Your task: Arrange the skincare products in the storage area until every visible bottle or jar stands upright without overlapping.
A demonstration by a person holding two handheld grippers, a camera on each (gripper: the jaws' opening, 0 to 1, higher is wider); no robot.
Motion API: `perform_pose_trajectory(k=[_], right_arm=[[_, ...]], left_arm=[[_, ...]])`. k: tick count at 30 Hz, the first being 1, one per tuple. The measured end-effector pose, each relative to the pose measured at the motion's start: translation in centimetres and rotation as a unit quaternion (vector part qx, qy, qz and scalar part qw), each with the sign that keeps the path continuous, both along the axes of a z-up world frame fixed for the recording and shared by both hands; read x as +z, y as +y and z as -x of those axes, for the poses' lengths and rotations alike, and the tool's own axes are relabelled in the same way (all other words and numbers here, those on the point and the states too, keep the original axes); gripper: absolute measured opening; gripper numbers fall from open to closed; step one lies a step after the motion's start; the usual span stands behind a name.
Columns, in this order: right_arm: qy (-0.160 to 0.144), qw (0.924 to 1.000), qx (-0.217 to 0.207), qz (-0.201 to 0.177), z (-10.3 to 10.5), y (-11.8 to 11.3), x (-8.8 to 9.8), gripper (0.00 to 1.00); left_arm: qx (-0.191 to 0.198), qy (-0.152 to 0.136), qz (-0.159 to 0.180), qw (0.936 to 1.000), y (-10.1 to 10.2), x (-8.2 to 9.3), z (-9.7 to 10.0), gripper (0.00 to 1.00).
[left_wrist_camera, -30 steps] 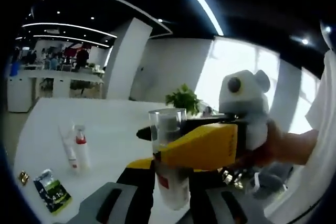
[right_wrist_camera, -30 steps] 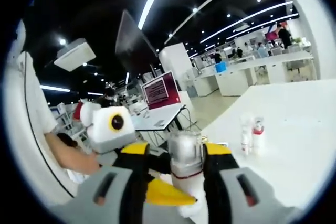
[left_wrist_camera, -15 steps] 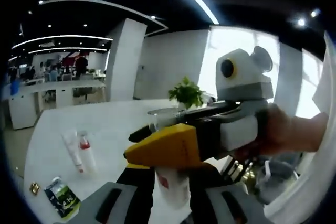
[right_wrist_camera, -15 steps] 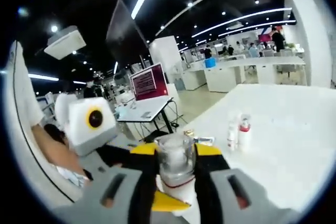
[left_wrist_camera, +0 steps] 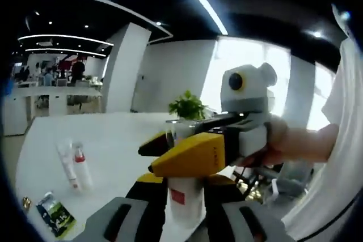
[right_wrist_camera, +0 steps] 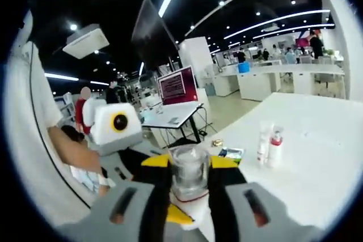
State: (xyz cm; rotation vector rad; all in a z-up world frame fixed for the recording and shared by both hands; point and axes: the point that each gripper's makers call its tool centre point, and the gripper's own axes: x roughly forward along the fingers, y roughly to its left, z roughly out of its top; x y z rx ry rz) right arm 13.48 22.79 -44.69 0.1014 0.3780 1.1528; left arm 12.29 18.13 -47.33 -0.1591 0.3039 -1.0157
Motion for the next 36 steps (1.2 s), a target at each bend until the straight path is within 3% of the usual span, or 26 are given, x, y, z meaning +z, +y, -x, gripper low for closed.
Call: perform_pose_trajectory(k=[6, 9, 12, 27, 36], right_arm=[[-0.011, 0.9981, 0.055, -0.025, 1.3, 0.1, 1.4, 0.24], [-0.014, 0.9957, 0.086, -0.032, 2.3, 0.0, 2.0, 0.24], [-0.012, 0.9935, 0.108, -0.033, 3.0, -0.1, 2.1, 0.24], [0.025, 0.9815, 0.156, -0.107, 4.9, -0.2, 3.7, 0.24], [0.034, 0.9776, 0.164, -0.127, 5.0, -0.4, 4.0, 0.24]], left_arm=[[-0.048, 0.008, 0.032, 0.9983, -0.4, 0.8, 1.1, 0.26], [-0.072, 0.022, 0.083, 0.9937, -0.6, 2.2, 1.6, 0.29], [-0.115, 0.037, 0.106, 0.9871, -1.2, 3.0, 2.8, 0.28], [-0.168, 0.044, 0.139, 0.9749, -2.0, 4.1, 4.2, 0.26], [-0.182, 0.038, 0.128, 0.9742, -2.4, 3.9, 4.6, 0.24]])
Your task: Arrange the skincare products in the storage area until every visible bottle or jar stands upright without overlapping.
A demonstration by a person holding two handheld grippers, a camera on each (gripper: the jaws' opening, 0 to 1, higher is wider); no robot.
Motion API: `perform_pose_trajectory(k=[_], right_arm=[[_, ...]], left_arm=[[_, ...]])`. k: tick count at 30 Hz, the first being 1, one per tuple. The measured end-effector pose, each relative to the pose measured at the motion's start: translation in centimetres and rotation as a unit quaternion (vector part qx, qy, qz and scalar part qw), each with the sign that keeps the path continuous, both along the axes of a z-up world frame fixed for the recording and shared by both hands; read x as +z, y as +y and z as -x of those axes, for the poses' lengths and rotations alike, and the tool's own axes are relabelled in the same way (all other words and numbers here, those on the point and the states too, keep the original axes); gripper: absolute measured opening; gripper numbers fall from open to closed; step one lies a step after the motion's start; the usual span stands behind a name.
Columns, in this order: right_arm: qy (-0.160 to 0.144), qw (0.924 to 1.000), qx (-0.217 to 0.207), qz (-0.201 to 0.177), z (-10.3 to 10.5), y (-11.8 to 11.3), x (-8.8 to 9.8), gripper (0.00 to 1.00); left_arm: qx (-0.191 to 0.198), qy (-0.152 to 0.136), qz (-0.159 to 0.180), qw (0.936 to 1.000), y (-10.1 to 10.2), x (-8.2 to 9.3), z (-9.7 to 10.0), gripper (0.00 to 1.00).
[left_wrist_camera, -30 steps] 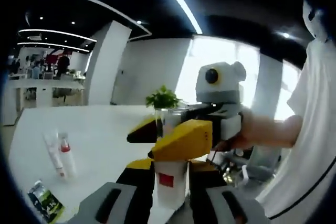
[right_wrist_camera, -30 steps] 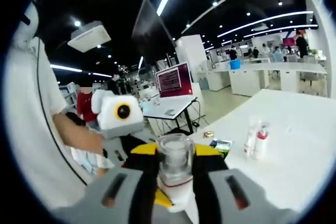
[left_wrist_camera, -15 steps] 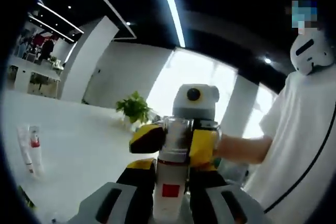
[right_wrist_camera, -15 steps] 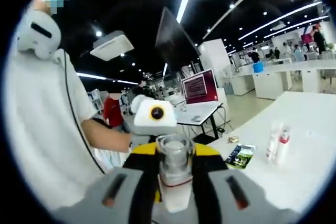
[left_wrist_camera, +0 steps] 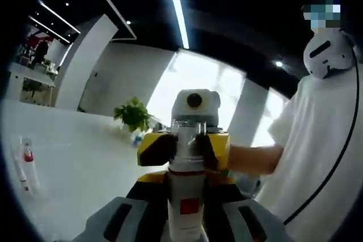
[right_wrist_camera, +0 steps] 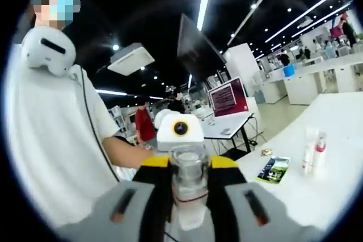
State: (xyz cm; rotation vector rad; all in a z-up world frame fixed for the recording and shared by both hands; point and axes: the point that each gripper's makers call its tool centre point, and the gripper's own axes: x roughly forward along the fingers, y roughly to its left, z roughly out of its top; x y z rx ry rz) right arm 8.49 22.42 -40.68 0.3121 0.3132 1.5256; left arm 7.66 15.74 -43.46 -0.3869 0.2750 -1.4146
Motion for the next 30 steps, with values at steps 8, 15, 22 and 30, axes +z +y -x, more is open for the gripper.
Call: perform_pose_trajectory(k=[8, 15, 22, 30], right_arm=[[0.012, 0.9993, -0.031, -0.017, -1.5, -0.1, 0.5, 0.25], [-0.004, 0.9973, -0.074, -0.002, -3.3, 0.4, 0.9, 0.28], [-0.013, 0.9952, -0.095, 0.018, -3.8, 0.8, 0.4, 0.35], [0.008, 0.9845, -0.172, 0.035, -6.4, -0.7, 0.1, 0.33]], left_arm=[[0.031, 0.000, -0.004, 0.9995, 0.1, 0.4, -1.5, 0.23], [0.063, -0.002, -0.013, 0.9979, 0.4, 0.9, -3.1, 0.23], [0.105, -0.008, -0.028, 0.9940, 1.4, 0.5, -4.5, 0.23], [0.184, -0.034, -0.082, 0.9789, 3.4, -0.3, -6.5, 0.23]])
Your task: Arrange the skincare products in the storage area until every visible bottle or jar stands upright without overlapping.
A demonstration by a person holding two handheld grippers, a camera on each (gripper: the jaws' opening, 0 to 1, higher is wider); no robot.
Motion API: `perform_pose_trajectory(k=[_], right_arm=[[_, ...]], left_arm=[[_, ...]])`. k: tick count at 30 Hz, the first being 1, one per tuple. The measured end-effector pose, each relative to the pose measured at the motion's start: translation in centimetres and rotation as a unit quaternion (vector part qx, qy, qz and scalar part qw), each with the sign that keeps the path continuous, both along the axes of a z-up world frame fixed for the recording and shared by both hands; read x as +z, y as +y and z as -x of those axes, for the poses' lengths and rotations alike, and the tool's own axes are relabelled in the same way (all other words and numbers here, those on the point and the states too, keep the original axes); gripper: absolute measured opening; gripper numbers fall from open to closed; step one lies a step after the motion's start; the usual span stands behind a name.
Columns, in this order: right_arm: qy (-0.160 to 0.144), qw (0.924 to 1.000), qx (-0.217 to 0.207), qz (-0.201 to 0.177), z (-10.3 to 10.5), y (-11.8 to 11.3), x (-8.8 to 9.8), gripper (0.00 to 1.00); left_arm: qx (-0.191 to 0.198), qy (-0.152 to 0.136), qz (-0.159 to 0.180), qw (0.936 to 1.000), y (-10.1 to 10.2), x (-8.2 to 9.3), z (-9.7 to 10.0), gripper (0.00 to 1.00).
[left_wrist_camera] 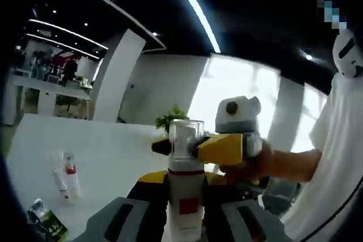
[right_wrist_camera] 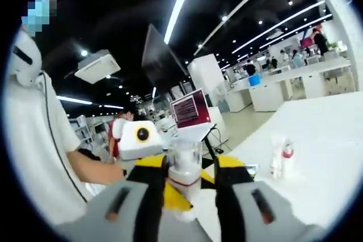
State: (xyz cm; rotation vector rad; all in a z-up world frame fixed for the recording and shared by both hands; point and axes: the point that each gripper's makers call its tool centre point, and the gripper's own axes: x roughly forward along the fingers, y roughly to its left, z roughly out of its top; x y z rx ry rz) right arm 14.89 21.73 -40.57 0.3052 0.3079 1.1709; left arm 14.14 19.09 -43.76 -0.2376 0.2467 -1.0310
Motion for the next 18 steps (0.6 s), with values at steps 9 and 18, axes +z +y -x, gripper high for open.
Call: perform_pose_trajectory(k=[9, 18], right_arm=[[-0.005, 0.9992, 0.006, 0.038, 0.9, 0.6, -0.7, 0.22], [-0.026, 0.9975, 0.039, 0.053, 2.1, 0.4, -0.2, 0.21]], left_arm=[[0.020, -0.024, -0.052, 0.9981, -0.5, -1.1, 0.1, 0.23], [-0.016, -0.029, -0.022, 0.9992, -0.7, -0.4, 1.4, 0.25]])
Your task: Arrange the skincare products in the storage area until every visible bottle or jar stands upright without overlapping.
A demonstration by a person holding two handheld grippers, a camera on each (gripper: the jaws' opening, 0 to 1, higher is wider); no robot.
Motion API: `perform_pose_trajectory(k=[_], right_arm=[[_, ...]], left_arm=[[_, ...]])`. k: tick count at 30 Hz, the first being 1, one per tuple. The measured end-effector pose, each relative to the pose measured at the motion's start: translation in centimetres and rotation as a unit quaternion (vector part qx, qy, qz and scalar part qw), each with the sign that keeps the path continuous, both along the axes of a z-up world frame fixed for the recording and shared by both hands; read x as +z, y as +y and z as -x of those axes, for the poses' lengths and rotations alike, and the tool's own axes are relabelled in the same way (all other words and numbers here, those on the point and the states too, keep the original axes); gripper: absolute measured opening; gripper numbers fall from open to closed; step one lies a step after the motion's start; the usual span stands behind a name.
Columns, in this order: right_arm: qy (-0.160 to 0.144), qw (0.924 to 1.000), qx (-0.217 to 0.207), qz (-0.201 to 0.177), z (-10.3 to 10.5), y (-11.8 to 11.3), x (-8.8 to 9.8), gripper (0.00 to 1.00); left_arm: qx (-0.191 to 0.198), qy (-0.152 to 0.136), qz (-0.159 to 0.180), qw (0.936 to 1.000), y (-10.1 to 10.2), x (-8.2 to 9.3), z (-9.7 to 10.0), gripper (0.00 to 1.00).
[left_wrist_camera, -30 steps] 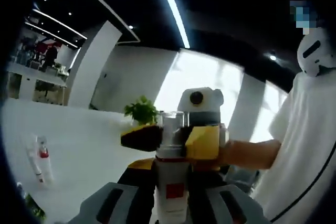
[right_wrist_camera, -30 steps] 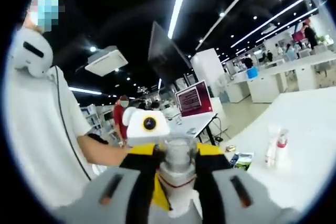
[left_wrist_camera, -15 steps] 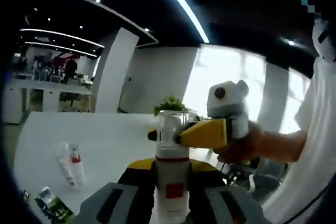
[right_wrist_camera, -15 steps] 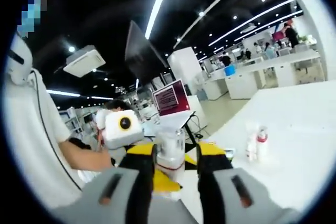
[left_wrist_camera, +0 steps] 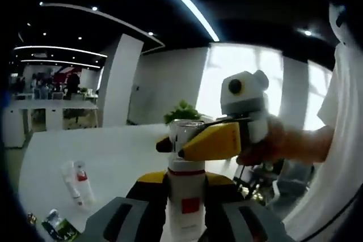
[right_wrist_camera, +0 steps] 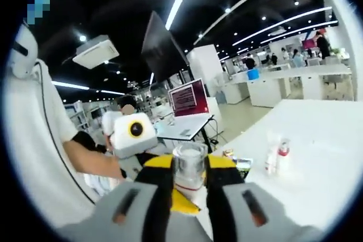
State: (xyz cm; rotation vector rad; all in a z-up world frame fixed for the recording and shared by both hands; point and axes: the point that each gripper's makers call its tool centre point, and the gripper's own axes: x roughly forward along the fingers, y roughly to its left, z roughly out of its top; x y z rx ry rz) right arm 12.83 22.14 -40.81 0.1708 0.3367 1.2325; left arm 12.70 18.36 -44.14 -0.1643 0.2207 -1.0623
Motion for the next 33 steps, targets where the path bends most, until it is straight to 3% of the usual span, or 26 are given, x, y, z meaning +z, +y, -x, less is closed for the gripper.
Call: perform_pose_trajectory(k=[6, 10, 14, 24, 33], right_arm=[[-0.023, 0.9978, 0.063, -0.003, 2.1, 0.1, 0.7, 0.21], [-0.024, 0.9959, 0.086, -0.004, 2.8, 0.2, 0.7, 0.21], [-0.019, 0.9927, 0.119, -0.007, 4.0, 0.6, 0.2, 0.21], [0.001, 0.9910, 0.134, -0.009, 4.8, 1.3, -1.9, 0.21], [0.001, 0.9923, 0.124, -0.010, 4.3, 0.8, -1.8, 0.21]], left_arm=[[-0.044, 0.014, 0.035, 0.9983, 0.1, 0.7, 1.6, 0.30], [-0.087, 0.028, 0.043, 0.9949, -0.5, 0.6, 3.1, 0.30], [-0.104, 0.035, 0.047, 0.9929, -0.5, 0.3, 3.7, 0.29], [-0.116, 0.059, 0.055, 0.9900, -0.2, -1.6, 4.6, 0.27], [-0.107, 0.043, 0.041, 0.9925, -0.8, -1.7, 4.0, 0.26]])
